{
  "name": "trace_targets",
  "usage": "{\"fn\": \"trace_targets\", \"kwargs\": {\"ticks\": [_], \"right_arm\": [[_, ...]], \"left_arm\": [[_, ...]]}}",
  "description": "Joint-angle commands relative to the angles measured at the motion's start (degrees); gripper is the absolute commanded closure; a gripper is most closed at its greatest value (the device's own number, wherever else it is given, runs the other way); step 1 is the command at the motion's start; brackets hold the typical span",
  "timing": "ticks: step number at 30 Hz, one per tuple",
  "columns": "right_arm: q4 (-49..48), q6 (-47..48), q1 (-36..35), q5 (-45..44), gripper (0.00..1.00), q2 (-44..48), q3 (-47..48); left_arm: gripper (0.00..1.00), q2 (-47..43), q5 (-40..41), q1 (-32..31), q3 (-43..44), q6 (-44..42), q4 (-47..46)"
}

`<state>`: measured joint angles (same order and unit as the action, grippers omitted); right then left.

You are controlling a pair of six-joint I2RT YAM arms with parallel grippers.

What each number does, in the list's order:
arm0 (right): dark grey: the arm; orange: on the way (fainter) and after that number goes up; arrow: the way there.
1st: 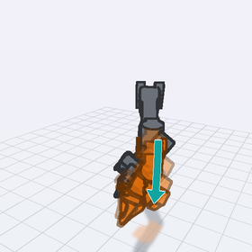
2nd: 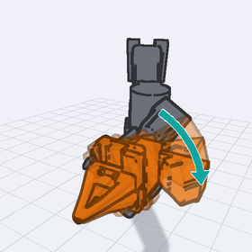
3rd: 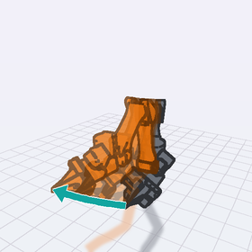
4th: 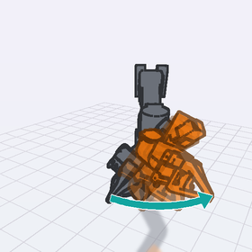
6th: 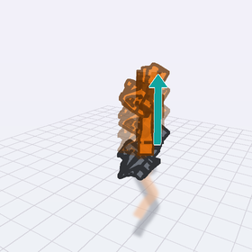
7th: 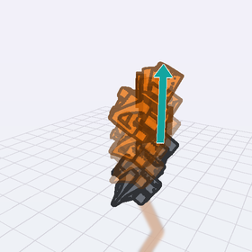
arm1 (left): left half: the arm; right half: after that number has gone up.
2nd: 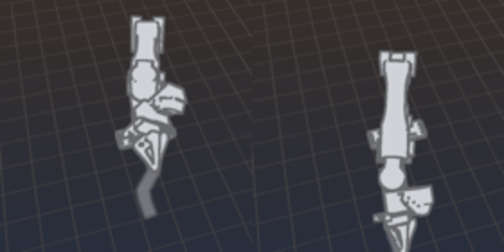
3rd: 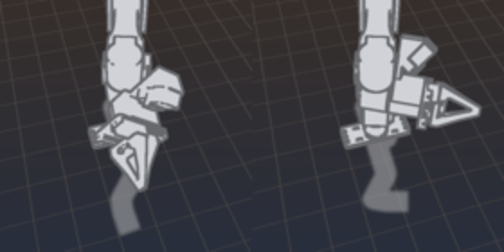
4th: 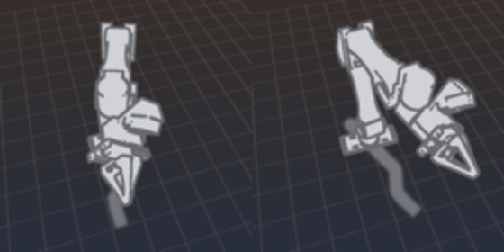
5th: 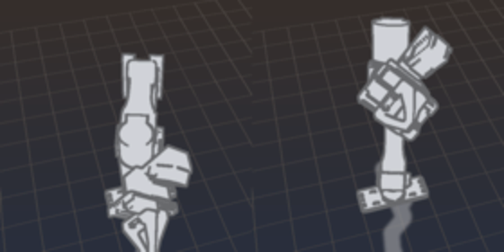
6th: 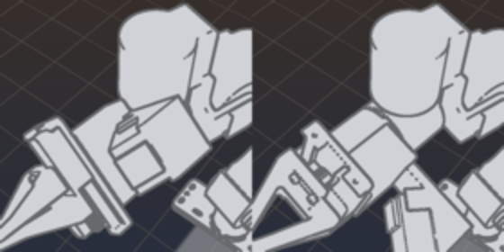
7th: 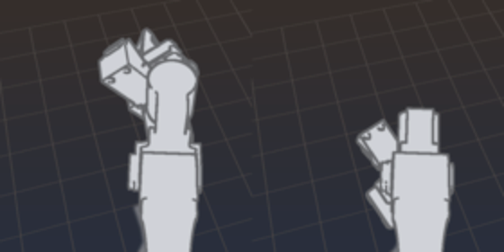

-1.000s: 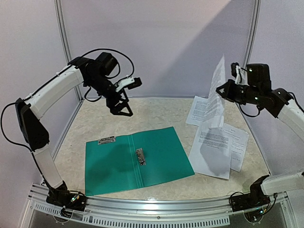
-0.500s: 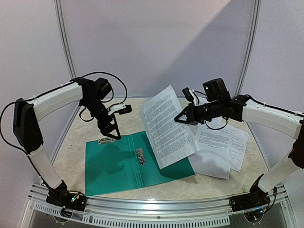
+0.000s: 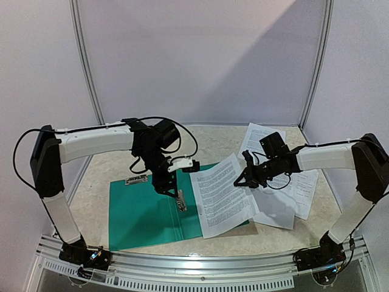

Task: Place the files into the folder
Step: Close the spring clip on the folder at the center of the board.

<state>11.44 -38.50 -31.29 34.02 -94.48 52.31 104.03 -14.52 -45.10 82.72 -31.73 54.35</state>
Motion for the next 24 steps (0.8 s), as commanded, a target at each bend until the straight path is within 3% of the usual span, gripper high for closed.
{"fn": "trace_targets", "kwargs": {"ticks": [1,7,10,13,24], "right_arm": [[-2.44,1.31,-0.09,1.05,1.0,-2.4,-0.26],[-2.85,1.98,-0.08,0.87,1.0,-3.3,0.5],[-3.01,2.16,-0.09,0.92,1.0,-3.58,0.58],[-2.84,2.29,-0.09,1.09,1.0,-3.87,0.68],[-2.88,3.09,-0.09,1.79,1.0,-5.78,0.51]], "left_arm": [[0.45,4.73,2.04,-0.68,1.88,-0.25,0.0],[0.62,8.13,-1.27,-0.72,4.36,-0.11,5.09],[0.78,8.16,-0.62,-0.69,4.42,0.05,4.84],[0.87,8.08,-0.57,-0.65,4.76,-0.45,5.87],[0.92,10.15,2.78,3.46,7.5,-1.08,3.55]]}}
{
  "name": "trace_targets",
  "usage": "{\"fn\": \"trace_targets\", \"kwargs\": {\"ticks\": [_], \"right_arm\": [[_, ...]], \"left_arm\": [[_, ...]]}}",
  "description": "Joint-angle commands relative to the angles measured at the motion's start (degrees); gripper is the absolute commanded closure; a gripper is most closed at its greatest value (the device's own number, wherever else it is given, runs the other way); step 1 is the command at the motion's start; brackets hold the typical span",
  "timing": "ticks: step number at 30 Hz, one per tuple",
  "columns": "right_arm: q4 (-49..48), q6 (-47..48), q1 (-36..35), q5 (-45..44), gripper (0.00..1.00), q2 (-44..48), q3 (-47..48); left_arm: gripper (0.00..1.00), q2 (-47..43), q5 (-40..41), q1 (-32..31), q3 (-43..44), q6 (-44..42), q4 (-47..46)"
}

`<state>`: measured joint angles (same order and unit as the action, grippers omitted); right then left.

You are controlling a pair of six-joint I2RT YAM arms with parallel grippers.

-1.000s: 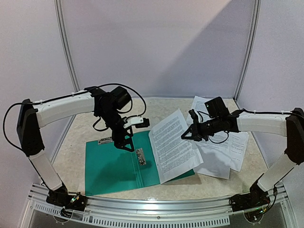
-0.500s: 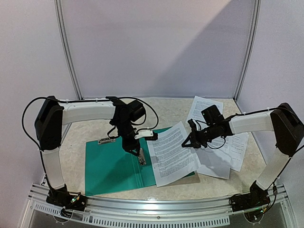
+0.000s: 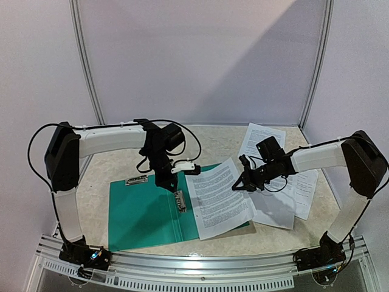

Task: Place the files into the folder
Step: Close the spring clip on the folder at the center of the board.

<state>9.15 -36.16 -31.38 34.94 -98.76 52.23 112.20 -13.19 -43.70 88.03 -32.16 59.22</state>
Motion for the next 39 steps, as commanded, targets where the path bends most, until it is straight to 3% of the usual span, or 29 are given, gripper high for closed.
{"fn": "trace_targets", "kwargs": {"ticks": [1,20,23,26,29,30,34,39], "right_arm": [[-0.47,0.78,0.0,0.87,1.0,-1.65,0.6],[-0.3,0.57,-0.09,1.54,1.0,-2.83,1.56],[-0.15,0.82,-0.09,1.41,1.0,-2.62,1.48],[-0.18,0.99,-0.08,1.3,1.0,-2.79,1.47],[-0.48,0.89,-0.09,1.49,1.0,-3.01,1.47],[-0.47,0.85,-0.09,1.43,1.0,-3.06,1.46],[-0.45,1.01,-0.09,1.55,1.0,-3.02,1.73],[-0.49,0.93,-0.1,1.66,1.0,-3.03,1.74]], "left_arm": [[0.92,2.21,1.71,2.51,2.29,-0.5,-1.95],[0.86,6.99,4.02,8.73,5.91,1.73,-8.63],[0.75,2.15,-2.99,8.91,5.35,0.69,-5.59],[0.56,-3.78,-12.52,7.31,1.97,-3.63,-1.77],[0.3,-6.78,-13.53,3.88,-1.83,-6.26,-0.08],[0.26,-6.92,-12.58,2.32,-2.88,-6.85,0.13],[0.2,-5.21,-4.69,0.23,-6.4,-7.58,-3.99],[0.23,-3.81,1.65,-0.15,-7.78,-6.63,-11.56]]}}
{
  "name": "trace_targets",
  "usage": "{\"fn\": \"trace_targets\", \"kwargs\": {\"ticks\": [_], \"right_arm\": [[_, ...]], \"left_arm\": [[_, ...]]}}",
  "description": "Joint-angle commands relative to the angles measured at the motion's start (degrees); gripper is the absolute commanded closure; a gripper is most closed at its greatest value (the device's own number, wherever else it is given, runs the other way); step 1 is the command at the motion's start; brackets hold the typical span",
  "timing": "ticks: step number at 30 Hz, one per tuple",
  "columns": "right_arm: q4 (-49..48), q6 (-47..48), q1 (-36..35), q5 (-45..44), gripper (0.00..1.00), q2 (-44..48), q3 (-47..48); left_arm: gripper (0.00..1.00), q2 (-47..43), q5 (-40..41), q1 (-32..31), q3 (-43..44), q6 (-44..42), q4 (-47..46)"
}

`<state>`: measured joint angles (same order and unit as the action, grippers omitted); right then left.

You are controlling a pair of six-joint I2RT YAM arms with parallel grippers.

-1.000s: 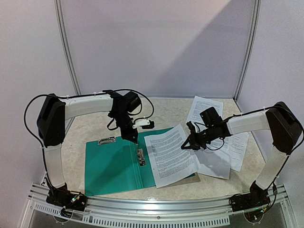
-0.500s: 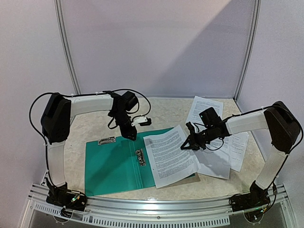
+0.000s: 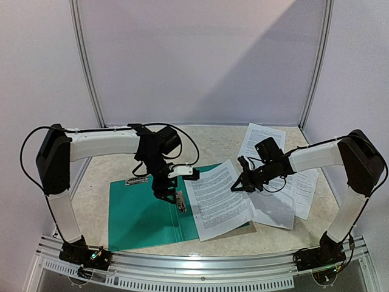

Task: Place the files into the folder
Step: Close the spring clip on the folder at the center of the board.

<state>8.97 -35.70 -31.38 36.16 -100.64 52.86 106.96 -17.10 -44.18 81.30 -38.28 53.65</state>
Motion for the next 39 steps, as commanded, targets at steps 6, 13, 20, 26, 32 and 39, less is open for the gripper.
{"fn": "trace_targets", "kwargs": {"ticks": [6,13,20,26,32,39], "right_arm": [[-0.02,0.68,-0.1,0.27,1.0,-1.05,1.0],[-0.16,0.78,-0.11,0.39,1.0,-1.21,1.45],[-0.33,0.81,-0.11,0.62,1.0,-1.55,1.29],[-1.0,0.57,-0.16,0.89,1.0,-1.78,1.27],[-1.08,0.54,-0.17,1.32,1.0,-2.31,1.51],[-2.46,0.04,-0.17,1.62,1.0,-3.15,1.58]], "left_arm": [[0.41,3.33,5.47,0.66,-1.14,-0.17,-7.29],[0.45,5.0,5.6,4.04,0.23,0.66,-8.52],[0.45,6.39,4.54,6.03,2.13,1.57,-10.02],[0.44,9.04,3.0,7.27,4.37,4.4,-10.93],[0.44,10.74,6.06,7.97,4.84,4.88,-11.6],[0.38,7.06,0.97,10.19,5.31,5.89,-9.38]]}}
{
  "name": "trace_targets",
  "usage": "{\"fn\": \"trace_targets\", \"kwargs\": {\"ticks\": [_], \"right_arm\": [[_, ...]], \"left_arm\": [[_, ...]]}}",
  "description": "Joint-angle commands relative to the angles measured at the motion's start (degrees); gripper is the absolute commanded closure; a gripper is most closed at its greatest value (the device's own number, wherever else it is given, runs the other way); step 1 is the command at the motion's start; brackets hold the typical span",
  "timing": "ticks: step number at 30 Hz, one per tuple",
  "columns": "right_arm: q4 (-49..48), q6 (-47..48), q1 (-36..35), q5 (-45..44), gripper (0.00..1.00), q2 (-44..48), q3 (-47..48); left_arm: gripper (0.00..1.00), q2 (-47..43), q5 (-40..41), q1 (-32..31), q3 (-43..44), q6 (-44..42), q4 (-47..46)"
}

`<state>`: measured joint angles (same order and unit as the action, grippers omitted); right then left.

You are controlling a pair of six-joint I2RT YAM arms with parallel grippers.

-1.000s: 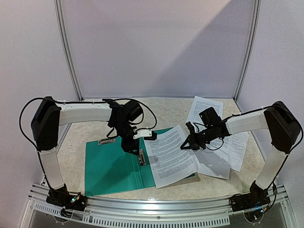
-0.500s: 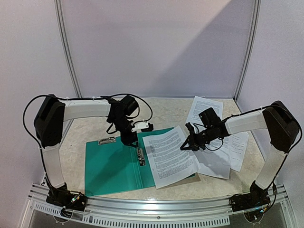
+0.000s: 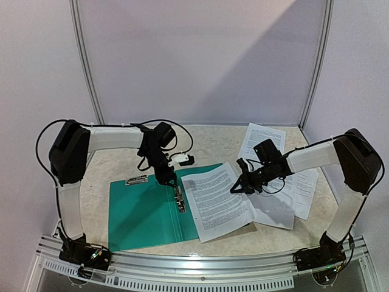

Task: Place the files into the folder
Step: Close the spring clip on the folder at the center of the board, then insert the spring clip onto the folder.

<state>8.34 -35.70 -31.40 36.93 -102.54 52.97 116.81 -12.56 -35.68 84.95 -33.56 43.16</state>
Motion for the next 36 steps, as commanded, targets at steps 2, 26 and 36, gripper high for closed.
{"fn": "trace_targets", "kwargs": {"ticks": [2,26,36], "right_arm": [[-2.39,-0.35,-0.11,1.11,1.0,-1.56,1.59],[-14.72,-6.32,-2.02,1.95,1.0,-6.76,1.3],[-17.21,-9.07,-4.31,1.34,1.0,-7.85,1.66]], "left_arm": [[0.34,-4.07,-5.29,1.96,2.63,1.49,2.96],[0.37,-17.56,21.0,3.33,-28.36,0.1,3.17],[0.37,-15.78,20.53,2.81,-29.22,0.34,0.93]]}}
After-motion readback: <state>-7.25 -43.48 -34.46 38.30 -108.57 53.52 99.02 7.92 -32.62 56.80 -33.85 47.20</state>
